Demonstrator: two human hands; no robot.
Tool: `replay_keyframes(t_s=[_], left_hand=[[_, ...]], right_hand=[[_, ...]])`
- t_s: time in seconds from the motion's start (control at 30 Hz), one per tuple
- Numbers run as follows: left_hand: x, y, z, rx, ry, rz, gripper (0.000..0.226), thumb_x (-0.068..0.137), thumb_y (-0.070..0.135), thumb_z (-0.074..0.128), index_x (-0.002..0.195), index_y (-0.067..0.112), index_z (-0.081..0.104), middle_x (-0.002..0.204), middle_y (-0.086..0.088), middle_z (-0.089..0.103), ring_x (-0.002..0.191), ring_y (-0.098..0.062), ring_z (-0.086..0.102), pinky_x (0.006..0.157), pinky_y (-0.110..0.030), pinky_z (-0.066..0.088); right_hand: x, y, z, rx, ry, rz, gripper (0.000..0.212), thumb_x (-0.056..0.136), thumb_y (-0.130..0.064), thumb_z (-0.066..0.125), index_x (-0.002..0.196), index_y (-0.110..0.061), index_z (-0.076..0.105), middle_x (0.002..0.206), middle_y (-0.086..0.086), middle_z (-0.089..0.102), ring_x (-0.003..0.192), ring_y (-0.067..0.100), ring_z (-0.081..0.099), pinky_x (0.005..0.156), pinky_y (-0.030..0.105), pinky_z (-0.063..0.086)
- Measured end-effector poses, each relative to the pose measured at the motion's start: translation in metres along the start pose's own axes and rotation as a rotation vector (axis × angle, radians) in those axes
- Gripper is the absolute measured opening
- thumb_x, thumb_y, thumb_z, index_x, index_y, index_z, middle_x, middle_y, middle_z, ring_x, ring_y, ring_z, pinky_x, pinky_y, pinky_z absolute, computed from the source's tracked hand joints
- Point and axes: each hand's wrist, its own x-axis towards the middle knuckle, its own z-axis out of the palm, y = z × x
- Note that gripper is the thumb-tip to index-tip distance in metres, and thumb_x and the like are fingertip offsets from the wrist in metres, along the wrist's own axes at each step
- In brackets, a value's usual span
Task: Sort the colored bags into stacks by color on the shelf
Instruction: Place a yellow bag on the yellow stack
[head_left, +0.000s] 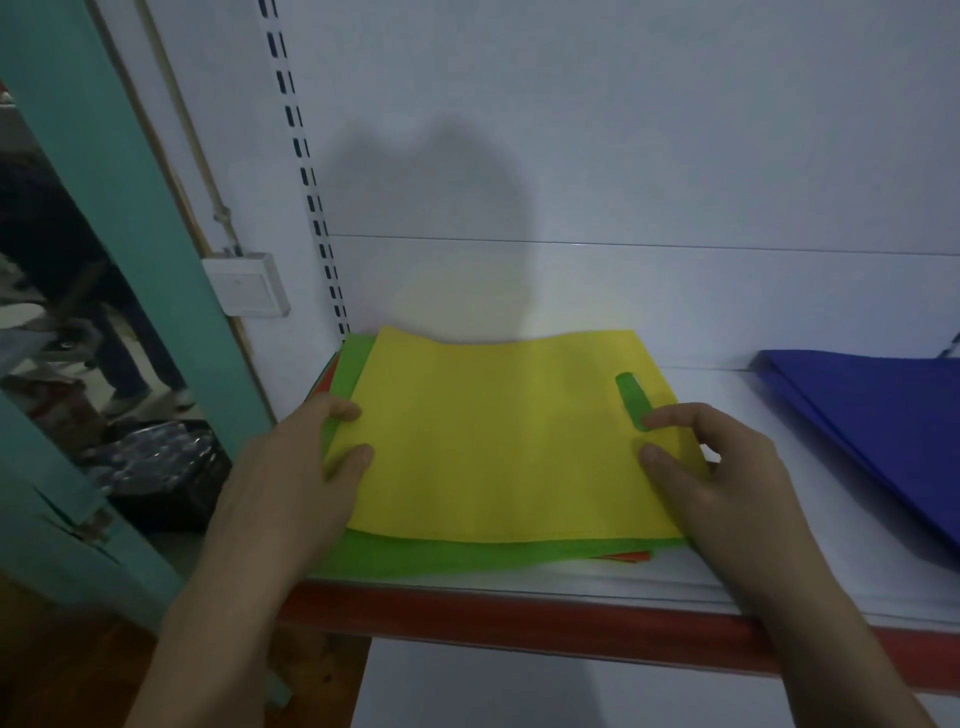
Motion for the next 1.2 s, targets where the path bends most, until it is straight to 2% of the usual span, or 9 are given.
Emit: replay_keyframes(t_s=[0.13,0.23,0.37,0.43,0.53,0.7,0.9,1.1,1.2], left_hand=[[-0.003,0.0,0.004,-0.152,0.024,0.089,0.026,0.094,0.028,0.063,0.116,0.041,0.058,0.108,0.013,0.059,0.088,-0.002,0.054,0.069,-0.026,0.045],[-0.004,0.007,0.007,-0.259,0.068,0.122,0.025,0.096,0.021,0.06,0.112,0.04,0.062,0.108,0.018,0.061,0.086,-0.001,0.06,0.069,-0.029,0.05],[-0.007,0.029,0.012,-0.335,0.112,0.208,0.026,0.099,0.018,0.054,0.113,0.038,0.063,0.082,0.025,0.062,0.076,-0.029,0.065,0.064,-0.049,0.057],[-0.009,0.046,0.02,-0.382,0.128,0.241,0.027,0.099,0.016,0.053,0.114,0.036,0.064,0.086,0.036,0.063,0.072,-0.02,0.06,0.07,-0.047,0.056],[-0.015,0.076,0.037,-0.475,0.155,0.275,0.027,0.097,0.014,0.059,0.113,0.035,0.063,0.099,0.039,0.063,0.088,0.004,0.063,0.077,-0.043,0.057],[-0.034,0.138,0.075,-0.591,0.193,0.342,0.025,0.092,0.014,0.067,0.108,0.033,0.064,0.101,0.029,0.064,0.096,0.009,0.063,0.075,-0.032,0.053],[-0.074,0.222,0.113,-0.679,0.189,0.418,0.02,0.089,0.023,0.07,0.098,0.039,0.063,0.093,0.036,0.066,0.085,0.01,0.063,0.07,-0.016,0.052],[-0.129,0.303,0.163,-0.701,0.135,0.409,0.033,0.084,0.035,0.074,0.115,0.038,0.061,0.102,0.012,0.065,0.097,-0.006,0.062,0.074,-0.029,0.053],[-0.157,0.346,0.191,-0.718,0.077,0.432,0.04,0.085,0.032,0.075,0.122,0.035,0.059,0.102,0.017,0.062,0.091,0.015,0.056,0.071,-0.009,0.046]], right_hand=[[-0.001,-0.003,-0.002,0.086,0.088,-0.023,0.015,0.09,-0.021,0.069,0.097,-0.034,0.072,0.084,-0.003,0.068,0.072,0.023,0.063,0.06,0.045,0.055],[-0.002,-0.006,-0.008,0.102,0.172,-0.055,0.015,0.091,-0.021,0.068,0.093,-0.035,0.072,0.079,-0.005,0.066,0.069,0.018,0.057,0.058,0.035,0.047],[-0.005,-0.009,-0.03,0.108,0.266,-0.122,0.012,0.091,-0.02,0.068,0.092,-0.031,0.071,0.084,-0.017,0.065,0.071,0.006,0.056,0.054,0.017,0.04],[-0.006,-0.004,-0.049,0.071,0.297,-0.149,0.009,0.092,-0.02,0.068,0.094,-0.029,0.069,0.081,-0.018,0.065,0.067,0.005,0.055,0.052,0.014,0.038],[-0.011,0.008,-0.088,0.058,0.361,-0.143,0.008,0.092,-0.021,0.068,0.096,-0.028,0.068,0.085,-0.014,0.067,0.071,0.007,0.058,0.054,0.015,0.041],[-0.032,0.032,-0.162,0.062,0.467,-0.099,0.014,0.089,-0.018,0.072,0.099,-0.028,0.071,0.093,-0.016,0.071,0.081,-0.002,0.063,0.062,0.006,0.043],[-0.059,0.055,-0.263,0.129,0.553,-0.057,0.02,0.089,-0.01,0.071,0.099,-0.027,0.073,0.09,-0.017,0.072,0.075,0.001,0.064,0.059,0.016,0.05],[-0.094,0.093,-0.363,0.101,0.6,-0.014,0.03,0.091,-0.011,0.068,0.112,-0.034,0.067,0.101,-0.012,0.071,0.08,0.012,0.068,0.062,0.041,0.059],[-0.112,0.115,-0.411,0.155,0.648,0.015,0.042,0.091,-0.011,0.069,0.122,-0.037,0.059,0.114,-0.005,0.07,0.095,0.016,0.07,0.071,0.04,0.06]])
